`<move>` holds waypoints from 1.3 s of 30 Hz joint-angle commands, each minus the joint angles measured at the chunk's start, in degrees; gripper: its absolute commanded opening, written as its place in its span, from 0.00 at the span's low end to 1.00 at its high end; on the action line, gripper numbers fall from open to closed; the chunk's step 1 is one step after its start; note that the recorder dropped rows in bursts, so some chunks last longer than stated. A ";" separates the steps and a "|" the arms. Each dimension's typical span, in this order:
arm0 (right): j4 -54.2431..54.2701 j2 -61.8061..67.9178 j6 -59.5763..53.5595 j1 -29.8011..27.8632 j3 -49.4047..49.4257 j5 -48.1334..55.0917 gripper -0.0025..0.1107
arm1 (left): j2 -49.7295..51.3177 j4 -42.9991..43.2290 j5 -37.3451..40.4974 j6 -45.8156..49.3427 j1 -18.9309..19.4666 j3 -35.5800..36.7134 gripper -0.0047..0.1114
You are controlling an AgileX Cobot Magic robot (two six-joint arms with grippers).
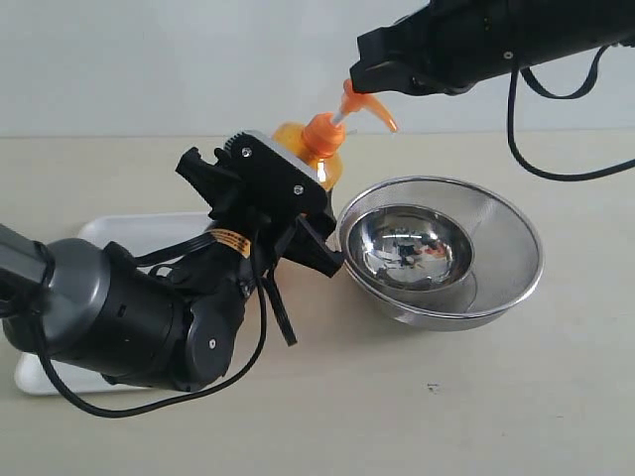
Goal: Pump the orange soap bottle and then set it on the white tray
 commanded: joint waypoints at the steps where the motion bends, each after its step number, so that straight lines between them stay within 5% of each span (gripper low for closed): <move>1: -3.23 1.74 -0.16 0.47 1.02 2.98 0.02 | -1.16 5.08 -3.56 -1.95 -0.61 -1.38 0.08; 4: -3.23 0.85 1.14 0.47 1.02 0.64 0.06 | -1.16 4.69 -3.56 -1.95 -0.61 -1.38 0.08; 10: -3.23 -2.60 1.46 0.47 1.02 -0.64 0.40 | -1.16 4.69 -3.56 -1.95 -0.61 -1.38 0.08; 12: -3.23 -3.79 1.21 0.47 1.02 -1.25 0.43 | -1.16 4.69 -3.56 -1.95 -0.61 -1.38 0.08; 15: -3.34 -5.24 0.80 0.47 1.02 -1.32 0.33 | -1.16 4.69 -3.56 -1.95 -0.61 -1.38 0.08; 20: -5.32 -5.46 0.69 0.47 1.02 -2.58 0.02 | -1.16 4.54 -3.47 -1.95 -0.61 -1.38 0.08; 39: -5.12 -3.30 1.01 0.47 1.02 -2.15 0.02 | -1.16 4.79 -3.90 -1.95 -0.61 -1.38 0.08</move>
